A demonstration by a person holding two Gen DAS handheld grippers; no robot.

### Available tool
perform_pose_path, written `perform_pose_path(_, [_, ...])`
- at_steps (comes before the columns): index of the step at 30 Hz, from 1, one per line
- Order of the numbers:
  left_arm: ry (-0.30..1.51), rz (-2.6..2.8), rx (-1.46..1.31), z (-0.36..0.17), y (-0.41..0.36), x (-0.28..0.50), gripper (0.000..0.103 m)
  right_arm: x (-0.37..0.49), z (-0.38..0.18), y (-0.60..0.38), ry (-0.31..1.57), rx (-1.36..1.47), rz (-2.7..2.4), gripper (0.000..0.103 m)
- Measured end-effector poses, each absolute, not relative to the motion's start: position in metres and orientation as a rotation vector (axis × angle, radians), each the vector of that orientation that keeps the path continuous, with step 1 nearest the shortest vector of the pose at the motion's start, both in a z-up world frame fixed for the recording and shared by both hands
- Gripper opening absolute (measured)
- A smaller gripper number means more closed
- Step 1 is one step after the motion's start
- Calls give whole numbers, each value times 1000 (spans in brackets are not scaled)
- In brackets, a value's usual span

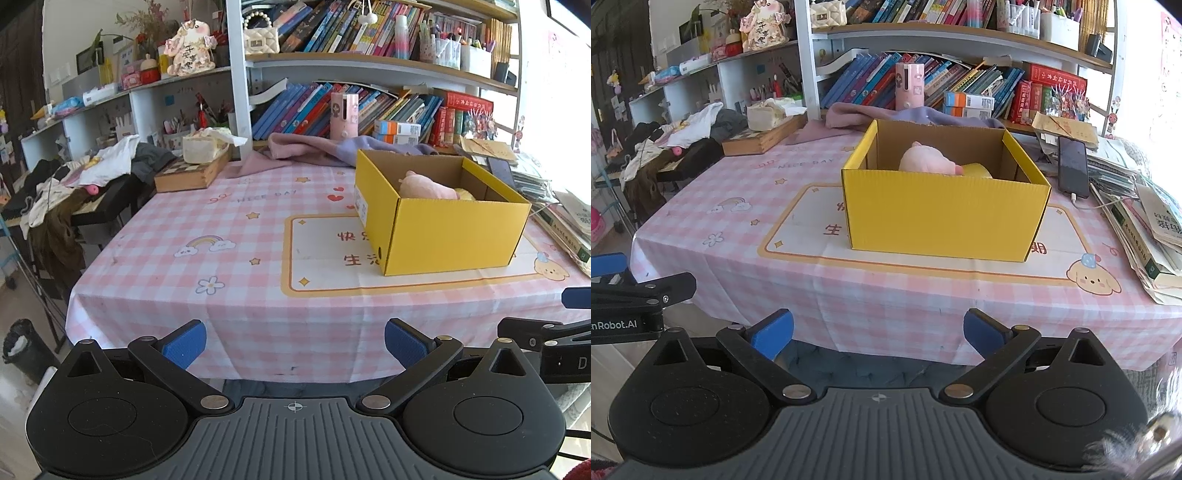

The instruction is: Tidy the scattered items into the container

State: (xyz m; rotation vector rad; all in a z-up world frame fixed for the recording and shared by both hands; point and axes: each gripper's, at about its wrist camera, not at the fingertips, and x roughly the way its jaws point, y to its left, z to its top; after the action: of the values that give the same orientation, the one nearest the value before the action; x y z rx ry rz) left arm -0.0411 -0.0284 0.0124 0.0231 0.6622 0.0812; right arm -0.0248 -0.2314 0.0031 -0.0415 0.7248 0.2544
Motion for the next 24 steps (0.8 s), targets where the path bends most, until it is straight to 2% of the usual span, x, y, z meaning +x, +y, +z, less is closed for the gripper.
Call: perform_pose_path(24, [649, 77, 17, 16, -24, -43, 103, -26, 5, -227, 723, -43, 252, 100])
